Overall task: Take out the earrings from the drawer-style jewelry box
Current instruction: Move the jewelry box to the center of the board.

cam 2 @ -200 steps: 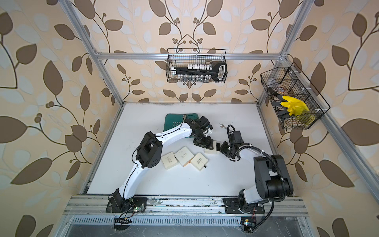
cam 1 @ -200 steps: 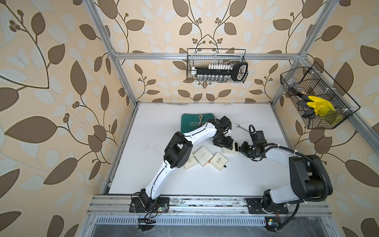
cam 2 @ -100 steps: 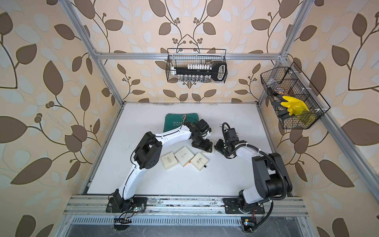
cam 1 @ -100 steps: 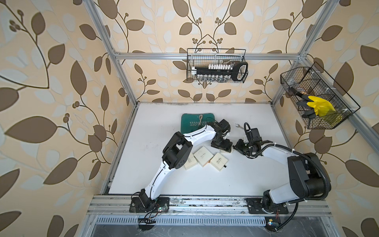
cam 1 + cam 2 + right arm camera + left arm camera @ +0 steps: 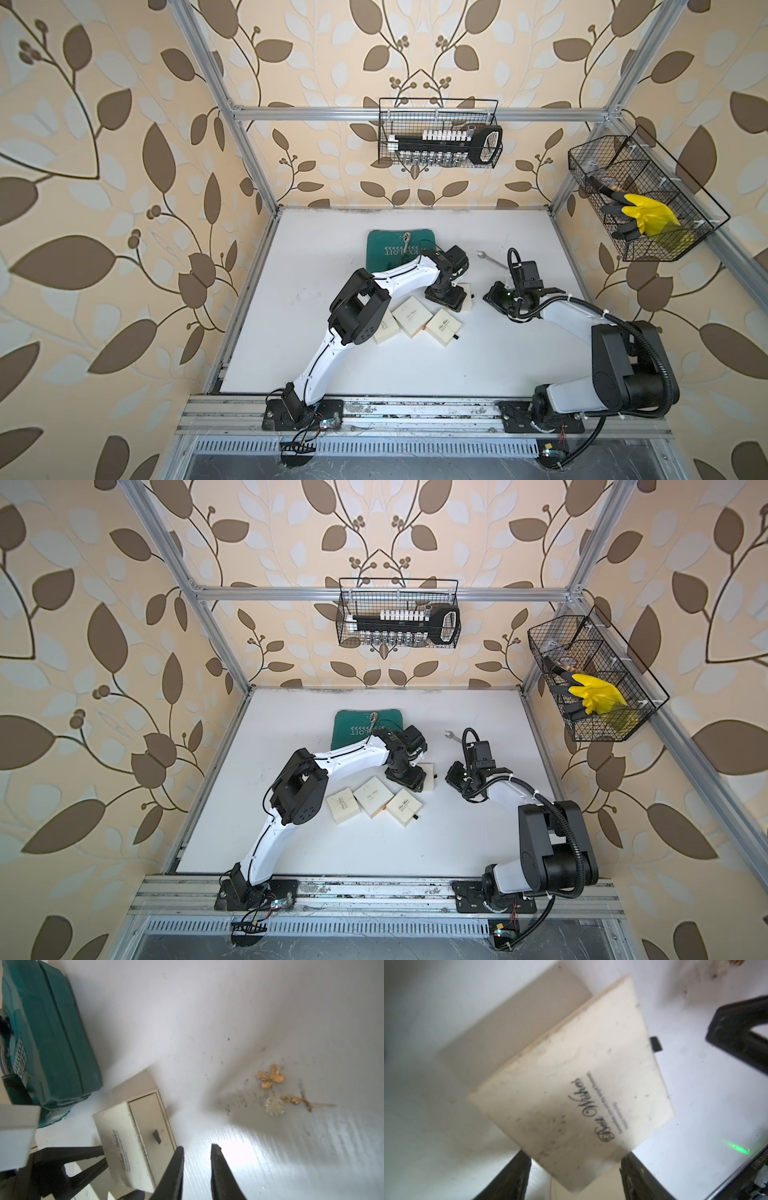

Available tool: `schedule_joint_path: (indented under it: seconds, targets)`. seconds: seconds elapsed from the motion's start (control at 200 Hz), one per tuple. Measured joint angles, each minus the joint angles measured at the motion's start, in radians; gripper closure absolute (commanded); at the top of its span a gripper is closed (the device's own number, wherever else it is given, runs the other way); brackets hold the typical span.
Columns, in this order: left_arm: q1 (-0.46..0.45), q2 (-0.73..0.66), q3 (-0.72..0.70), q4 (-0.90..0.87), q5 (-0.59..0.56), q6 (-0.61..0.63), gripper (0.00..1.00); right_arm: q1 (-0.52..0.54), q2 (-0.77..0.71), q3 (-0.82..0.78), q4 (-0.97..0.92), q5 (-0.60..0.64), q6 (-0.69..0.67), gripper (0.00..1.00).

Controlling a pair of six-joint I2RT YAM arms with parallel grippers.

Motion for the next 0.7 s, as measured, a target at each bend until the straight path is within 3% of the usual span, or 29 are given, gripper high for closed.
schedule_joint_path:
  seconds: [0.18,0.295,0.43,0.51,0.7]
  targets:
    - [0.000,0.094,0.196,-0.005,-0.056,-0.021,0.38,0.000,0.000,-0.001,0.019,-0.029,0.000,0.75]
    - [0.000,0.146,0.283,0.008,-0.111,-0.029,0.29,0.000,0.000,-0.002,0.029,-0.048,0.000,0.75]
    - [0.000,0.153,0.286,0.010,-0.147,-0.024,0.20,0.000,-0.007,-0.003,0.024,-0.061,-0.010,0.74]
    - [0.000,0.106,0.203,0.043,-0.157,-0.016,0.17,0.005,-0.052,-0.018,0.011,-0.065,-0.018,0.74]
    - [0.000,-0.164,-0.168,0.068,-0.147,0.012,0.13,0.106,-0.205,-0.065,-0.028,-0.071,-0.044,0.72]
